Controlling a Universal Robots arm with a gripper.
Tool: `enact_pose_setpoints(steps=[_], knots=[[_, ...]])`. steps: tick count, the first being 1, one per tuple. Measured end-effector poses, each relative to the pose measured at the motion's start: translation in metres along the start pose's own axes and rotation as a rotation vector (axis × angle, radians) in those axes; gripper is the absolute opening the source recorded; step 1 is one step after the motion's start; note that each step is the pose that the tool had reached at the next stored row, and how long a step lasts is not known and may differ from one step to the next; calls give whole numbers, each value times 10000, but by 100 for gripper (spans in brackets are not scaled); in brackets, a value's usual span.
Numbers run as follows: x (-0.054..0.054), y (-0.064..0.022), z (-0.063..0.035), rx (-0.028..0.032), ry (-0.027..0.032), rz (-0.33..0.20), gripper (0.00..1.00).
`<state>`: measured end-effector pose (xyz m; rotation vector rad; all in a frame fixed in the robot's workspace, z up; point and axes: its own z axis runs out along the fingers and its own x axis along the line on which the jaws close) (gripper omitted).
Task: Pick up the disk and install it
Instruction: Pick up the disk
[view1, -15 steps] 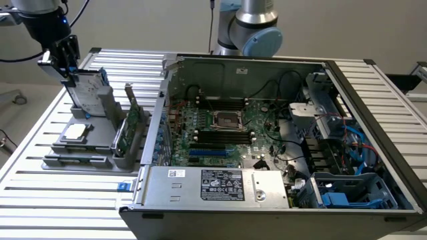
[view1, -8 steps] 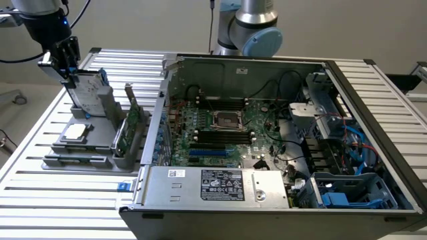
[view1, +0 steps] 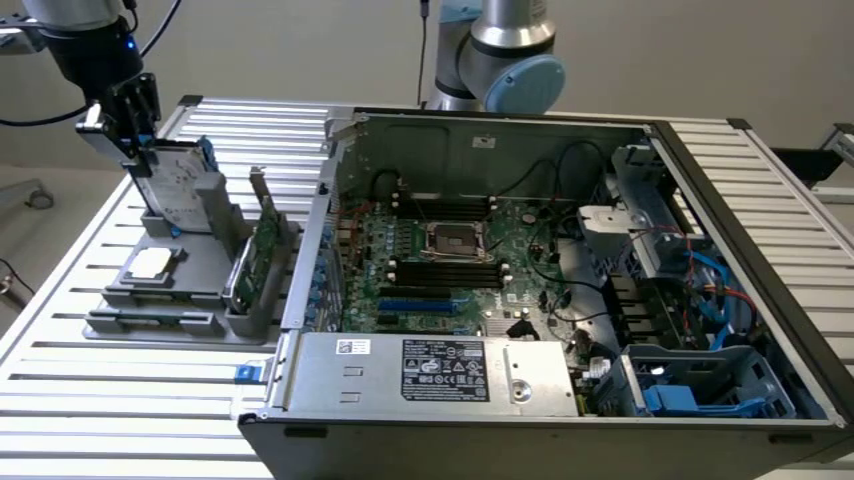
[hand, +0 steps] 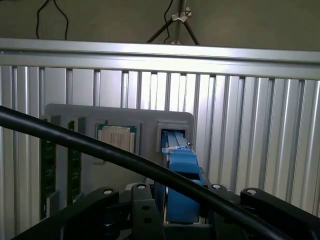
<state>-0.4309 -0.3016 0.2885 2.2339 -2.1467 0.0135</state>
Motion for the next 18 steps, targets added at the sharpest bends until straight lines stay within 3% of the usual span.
enact_pose_setpoints(steps=[7, 14, 18], knots=[[0, 7, 0, 1, -30, 9, 42], [-1, 39, 1, 43, -279, 14, 42], [-1, 40, 2, 46, -301, 20, 42]])
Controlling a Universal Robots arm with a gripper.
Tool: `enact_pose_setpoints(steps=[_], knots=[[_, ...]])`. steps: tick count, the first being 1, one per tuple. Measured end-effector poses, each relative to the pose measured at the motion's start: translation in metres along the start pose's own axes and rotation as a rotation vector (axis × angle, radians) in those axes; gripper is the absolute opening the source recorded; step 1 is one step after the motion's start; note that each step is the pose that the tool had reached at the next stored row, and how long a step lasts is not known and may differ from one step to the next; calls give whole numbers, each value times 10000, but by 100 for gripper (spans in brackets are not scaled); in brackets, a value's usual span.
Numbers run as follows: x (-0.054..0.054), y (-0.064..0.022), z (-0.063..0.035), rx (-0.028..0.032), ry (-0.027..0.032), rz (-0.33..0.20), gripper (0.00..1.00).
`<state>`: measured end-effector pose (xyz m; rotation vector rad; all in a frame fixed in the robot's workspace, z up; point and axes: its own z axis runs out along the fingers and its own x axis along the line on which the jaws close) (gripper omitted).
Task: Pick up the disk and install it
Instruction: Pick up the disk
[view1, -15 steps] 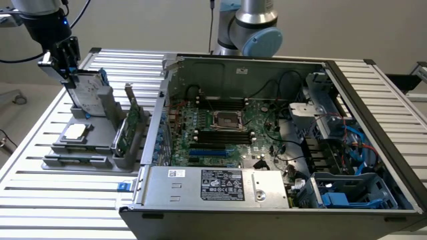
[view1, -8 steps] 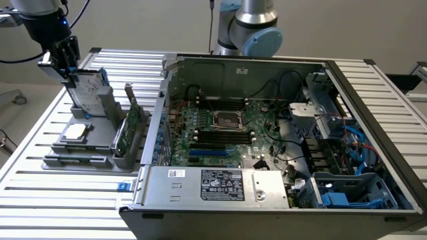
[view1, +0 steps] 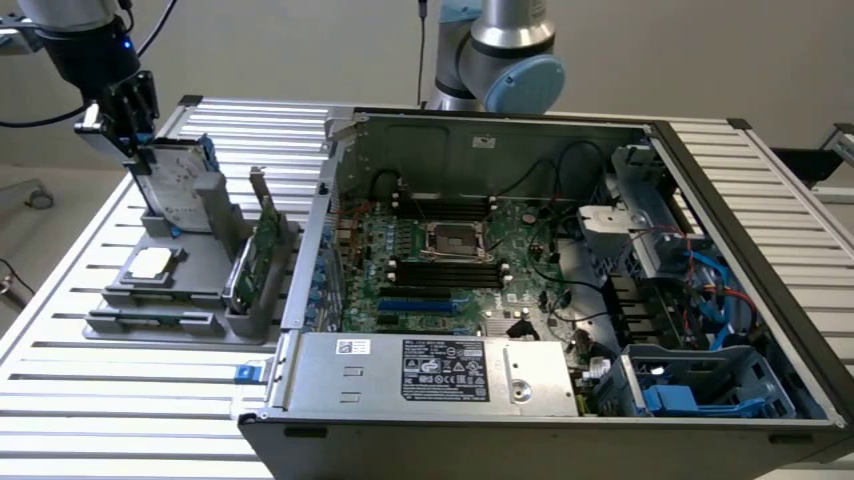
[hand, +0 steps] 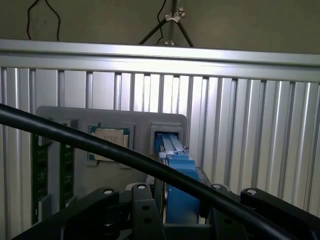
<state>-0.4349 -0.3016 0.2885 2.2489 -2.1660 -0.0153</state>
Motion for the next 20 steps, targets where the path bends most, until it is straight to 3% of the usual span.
enact_pose_setpoints(steps=[20], knots=[[0, 1, 5, 17, -9, 254, 42]])
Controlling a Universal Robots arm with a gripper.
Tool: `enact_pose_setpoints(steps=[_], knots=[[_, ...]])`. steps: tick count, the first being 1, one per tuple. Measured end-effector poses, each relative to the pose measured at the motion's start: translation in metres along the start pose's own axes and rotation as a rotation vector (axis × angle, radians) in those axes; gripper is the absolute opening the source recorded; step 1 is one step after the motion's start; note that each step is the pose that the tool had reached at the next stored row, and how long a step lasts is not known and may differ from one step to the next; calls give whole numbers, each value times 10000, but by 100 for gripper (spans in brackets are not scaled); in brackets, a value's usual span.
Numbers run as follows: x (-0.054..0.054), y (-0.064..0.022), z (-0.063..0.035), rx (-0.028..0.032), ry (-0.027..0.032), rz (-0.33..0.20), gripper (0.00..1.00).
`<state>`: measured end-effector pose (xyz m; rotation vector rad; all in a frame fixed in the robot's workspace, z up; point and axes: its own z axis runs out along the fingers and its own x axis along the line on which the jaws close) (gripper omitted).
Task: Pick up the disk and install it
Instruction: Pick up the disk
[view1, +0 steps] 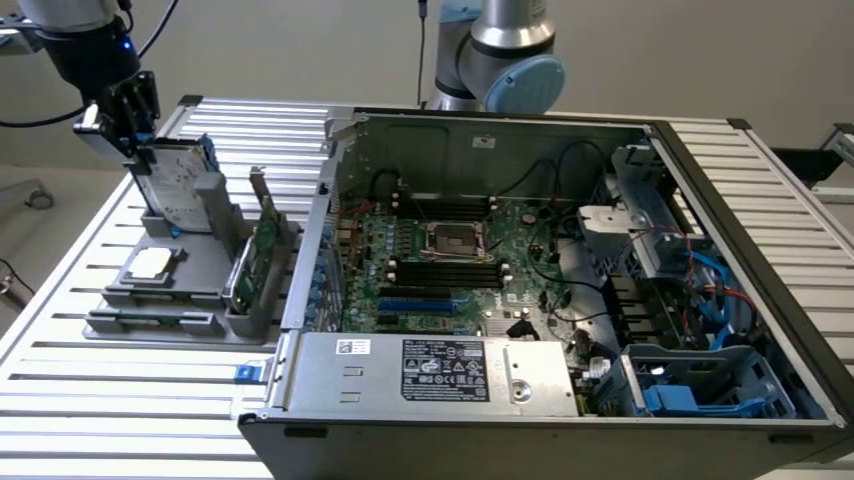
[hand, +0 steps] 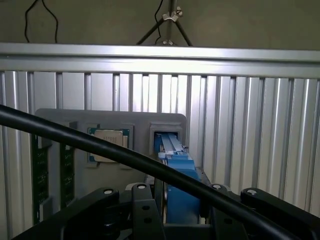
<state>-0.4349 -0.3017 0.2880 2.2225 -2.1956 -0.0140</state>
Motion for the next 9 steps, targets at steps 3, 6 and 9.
enact_pose_setpoints(steps=[3, 6, 9], knots=[[0, 0, 3, 4, -1, 41, 42], [0, 0, 6, 6, -2, 80, 42], [0, 0, 9, 6, -3, 115, 42]])
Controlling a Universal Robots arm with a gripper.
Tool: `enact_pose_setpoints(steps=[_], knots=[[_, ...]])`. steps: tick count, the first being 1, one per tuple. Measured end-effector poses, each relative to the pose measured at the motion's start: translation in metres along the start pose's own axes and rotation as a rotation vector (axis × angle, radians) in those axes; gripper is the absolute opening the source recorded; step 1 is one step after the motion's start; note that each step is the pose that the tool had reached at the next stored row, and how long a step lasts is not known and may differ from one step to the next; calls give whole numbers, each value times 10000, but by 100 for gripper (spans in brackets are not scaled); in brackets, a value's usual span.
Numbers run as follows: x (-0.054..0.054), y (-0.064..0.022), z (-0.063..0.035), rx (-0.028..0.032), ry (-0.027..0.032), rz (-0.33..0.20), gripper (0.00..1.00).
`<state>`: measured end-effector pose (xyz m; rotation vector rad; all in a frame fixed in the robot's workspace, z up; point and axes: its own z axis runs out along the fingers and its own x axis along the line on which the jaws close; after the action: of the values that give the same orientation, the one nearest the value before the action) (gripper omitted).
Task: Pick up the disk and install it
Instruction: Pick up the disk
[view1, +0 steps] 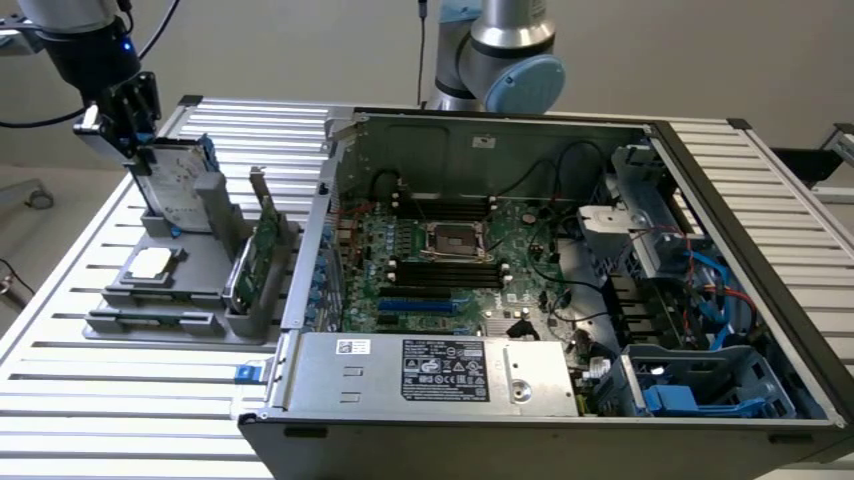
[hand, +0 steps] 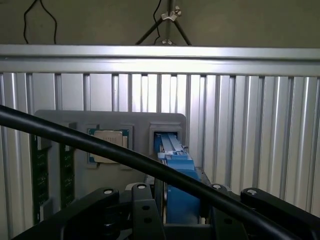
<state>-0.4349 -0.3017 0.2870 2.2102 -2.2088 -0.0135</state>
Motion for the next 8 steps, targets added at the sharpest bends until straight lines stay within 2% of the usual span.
enact_pose_setpoints(steps=[3, 4, 5, 8], knots=[[0, 0, 2, -1, 0, 37, 42], [0, 0, 3, -1, 2, 49, 40], [0, 0, 3, -2, -1, 61, 34], [0, 0, 5, -1, -2, 98, 33]])
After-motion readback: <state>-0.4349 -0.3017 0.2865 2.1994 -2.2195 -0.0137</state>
